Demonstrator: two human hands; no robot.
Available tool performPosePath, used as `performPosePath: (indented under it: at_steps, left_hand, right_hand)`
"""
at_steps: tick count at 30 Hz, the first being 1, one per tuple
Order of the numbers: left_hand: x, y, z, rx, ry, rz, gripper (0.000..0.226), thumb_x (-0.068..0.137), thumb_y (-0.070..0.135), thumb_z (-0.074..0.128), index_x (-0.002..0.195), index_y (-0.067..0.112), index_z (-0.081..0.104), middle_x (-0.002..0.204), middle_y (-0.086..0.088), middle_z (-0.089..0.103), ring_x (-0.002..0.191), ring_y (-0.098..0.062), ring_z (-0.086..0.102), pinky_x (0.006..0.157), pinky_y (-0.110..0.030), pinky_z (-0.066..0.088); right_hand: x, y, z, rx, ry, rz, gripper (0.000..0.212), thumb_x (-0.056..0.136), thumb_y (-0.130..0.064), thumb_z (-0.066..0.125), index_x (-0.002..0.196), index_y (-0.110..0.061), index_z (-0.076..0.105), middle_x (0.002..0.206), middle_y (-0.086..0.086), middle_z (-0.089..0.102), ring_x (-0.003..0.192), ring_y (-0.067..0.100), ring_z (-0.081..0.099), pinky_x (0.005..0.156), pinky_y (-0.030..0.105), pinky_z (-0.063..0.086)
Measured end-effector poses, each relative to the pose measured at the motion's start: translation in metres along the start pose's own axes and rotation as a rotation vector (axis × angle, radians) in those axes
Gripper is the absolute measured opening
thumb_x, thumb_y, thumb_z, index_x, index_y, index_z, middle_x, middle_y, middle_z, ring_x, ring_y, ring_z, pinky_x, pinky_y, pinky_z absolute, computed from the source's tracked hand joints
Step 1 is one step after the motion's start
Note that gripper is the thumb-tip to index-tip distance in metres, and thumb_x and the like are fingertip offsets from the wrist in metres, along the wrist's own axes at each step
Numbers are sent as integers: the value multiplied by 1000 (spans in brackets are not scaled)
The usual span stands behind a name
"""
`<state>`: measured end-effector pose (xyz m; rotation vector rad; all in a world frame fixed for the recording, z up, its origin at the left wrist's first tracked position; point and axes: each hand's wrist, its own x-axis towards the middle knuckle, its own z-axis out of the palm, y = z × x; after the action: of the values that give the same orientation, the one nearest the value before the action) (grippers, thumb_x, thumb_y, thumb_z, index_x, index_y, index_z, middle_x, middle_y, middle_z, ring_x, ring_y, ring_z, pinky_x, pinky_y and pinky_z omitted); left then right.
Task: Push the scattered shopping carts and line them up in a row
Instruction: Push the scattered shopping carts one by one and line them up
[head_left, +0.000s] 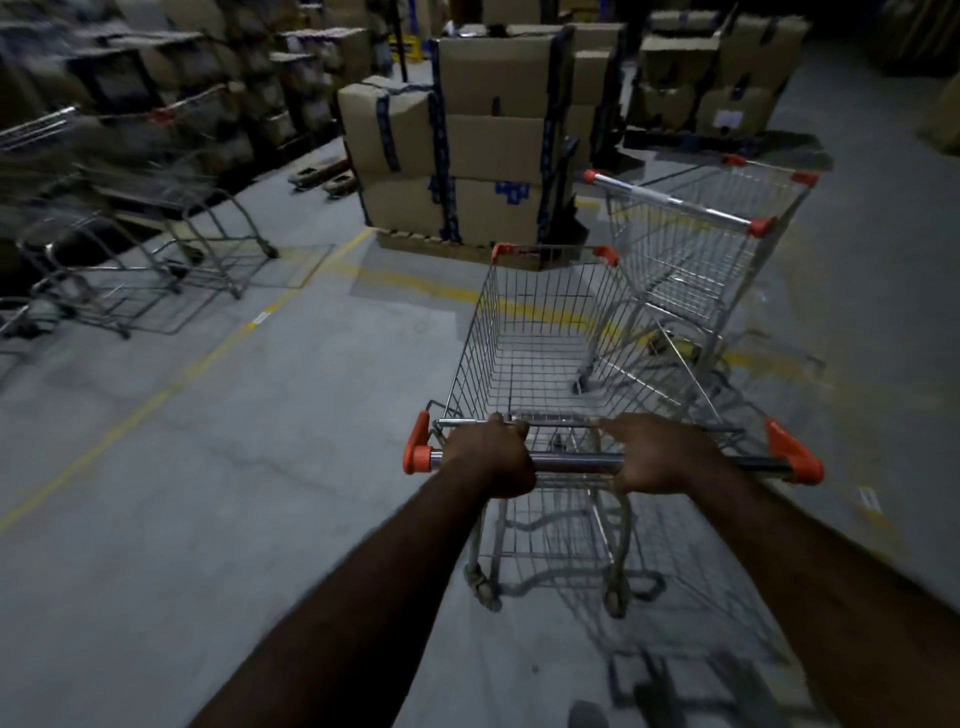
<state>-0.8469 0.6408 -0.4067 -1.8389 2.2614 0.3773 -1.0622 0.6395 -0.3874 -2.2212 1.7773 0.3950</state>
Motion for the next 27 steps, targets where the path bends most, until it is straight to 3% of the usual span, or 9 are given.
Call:
performPosePath:
  at_steps: [6,12,14,16,19,21,23,25,27]
  left_hand:
    - [35,11,-8,-14,-4,-120,71,81,37,56,149,29,39,141,-9,50,116,-35,60,90,-50,52]
    - [59,7,-27,-167,-111,-199,89,79,62,70,154,30,35,161,-10,31,131,-34,52,104,-49,46]
    - [63,-1,-37,-532,-179,-239,90,83,55,74,158,27,31,161,-13,30,116,-33,63,94,-45,57]
    - [67,-11,-41,-863,-180,-285,82,90,48,70,158,23,31,143,-16,52,85,-29,72,77,-42,63]
    - [71,-18,-40,-840,-125,-343,79,91,60,63,154,20,36,123,-14,64,71,-22,71,60,-33,61]
    - [75,-17,-41,-738,-86,-369,77,93,67,54,153,21,37,136,-12,56,78,-25,71,63,-38,63]
    - [82,-22,-41,-582,-41,-357,79,94,72,41,156,23,33,155,-5,39,104,-31,68,76,-47,62]
    - [91,-35,-39,-428,-22,-355,81,94,76,30,157,25,29,165,-1,26,133,-31,52,94,-55,54]
    - [101,-53,-40,-415,-11,-386,80,95,76,29,158,27,28,166,-1,23,142,-29,42,99,-56,50]
  right_hand:
    - [47,26,-22,-50,5,-119,95,78,-51,75,159,-31,28,158,3,41,141,24,43,110,42,43]
    - [92,38,-43,-95,-11,-234,91,71,-42,79,152,-29,40,150,3,51,133,25,51,104,40,48]
    - [105,44,-48,-124,-12,-284,87,72,-45,79,149,-26,44,146,4,53,131,25,52,103,39,48]
    - [116,49,-54,-154,-14,-322,90,74,-49,78,152,-26,40,149,3,50,134,25,49,104,39,46]
    - [134,50,-62,-170,-26,-360,93,77,-48,74,157,-29,31,154,0,44,137,22,44,106,38,44]
    - [148,47,-68,-175,-36,-393,95,75,-47,70,159,-29,28,157,0,41,139,21,42,109,38,43]
    - [163,41,-73,-179,-50,-416,96,76,-46,69,159,-29,26,159,0,37,142,22,39,110,38,41]
    - [178,34,-77,-182,-56,-429,96,77,-46,70,160,-30,25,161,0,34,144,22,37,110,37,40]
    - [195,24,-82,-174,-55,-448,98,75,-48,71,160,-30,26,160,0,36,143,22,38,109,37,42]
